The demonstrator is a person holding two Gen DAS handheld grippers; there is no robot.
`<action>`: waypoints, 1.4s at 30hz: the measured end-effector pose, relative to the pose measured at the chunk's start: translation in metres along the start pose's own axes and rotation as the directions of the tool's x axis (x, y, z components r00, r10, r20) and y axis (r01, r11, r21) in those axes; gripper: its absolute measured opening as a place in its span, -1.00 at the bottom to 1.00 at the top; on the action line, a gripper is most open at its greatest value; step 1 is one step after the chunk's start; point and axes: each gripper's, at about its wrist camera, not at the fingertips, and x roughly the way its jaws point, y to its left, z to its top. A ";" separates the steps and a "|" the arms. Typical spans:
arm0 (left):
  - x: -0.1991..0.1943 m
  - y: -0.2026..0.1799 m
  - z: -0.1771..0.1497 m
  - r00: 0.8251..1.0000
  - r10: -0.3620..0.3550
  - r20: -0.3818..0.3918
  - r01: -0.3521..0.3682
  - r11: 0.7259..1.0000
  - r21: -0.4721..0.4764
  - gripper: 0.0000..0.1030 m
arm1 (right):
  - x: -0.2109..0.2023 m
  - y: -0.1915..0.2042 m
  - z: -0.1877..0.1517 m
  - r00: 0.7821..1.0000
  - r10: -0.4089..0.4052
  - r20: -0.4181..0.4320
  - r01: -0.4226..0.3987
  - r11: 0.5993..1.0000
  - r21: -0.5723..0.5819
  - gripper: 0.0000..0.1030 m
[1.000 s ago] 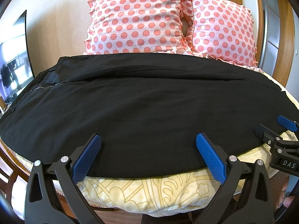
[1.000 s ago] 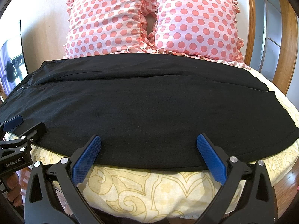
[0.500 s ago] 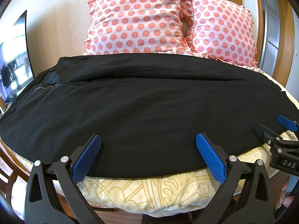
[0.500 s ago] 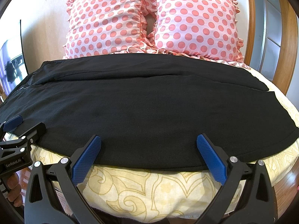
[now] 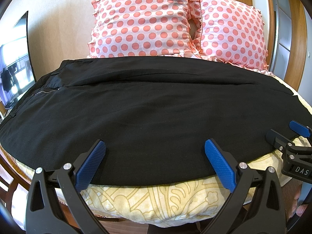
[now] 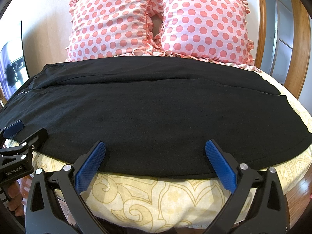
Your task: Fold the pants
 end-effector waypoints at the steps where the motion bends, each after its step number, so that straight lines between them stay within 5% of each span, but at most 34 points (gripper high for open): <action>1: 0.000 0.000 0.000 1.000 0.000 0.000 0.000 1.000 0.000 0.97 | 0.000 0.000 0.000 1.000 0.000 0.000 0.000 1.000 0.000 0.97; 30: 0.000 -0.002 0.004 1.000 -0.002 -0.015 0.002 1.000 0.001 0.97 | -0.002 -0.001 0.002 1.000 0.017 -0.001 -0.017 1.000 -0.014 0.97; 33: 0.003 0.002 0.009 0.999 -0.018 -0.045 0.018 1.000 0.003 0.97 | 0.004 -0.014 0.018 0.995 0.079 -0.061 -0.081 0.996 -0.027 0.97; 35: 0.001 0.006 0.008 0.998 -0.036 -0.051 0.036 0.999 -0.006 0.97 | 0.000 -0.038 0.045 0.997 0.079 -0.014 -0.079 0.997 0.027 0.97; 39: -0.003 0.012 0.014 0.999 -0.048 -0.013 0.048 0.999 -0.021 0.97 | 0.004 -0.105 0.105 0.999 0.012 0.046 -0.022 0.978 0.207 0.97; 42: -0.002 0.017 0.021 0.998 -0.063 0.013 0.064 0.997 -0.039 0.97 | 0.043 -0.166 0.150 0.995 -0.098 -0.030 0.102 0.925 0.367 0.97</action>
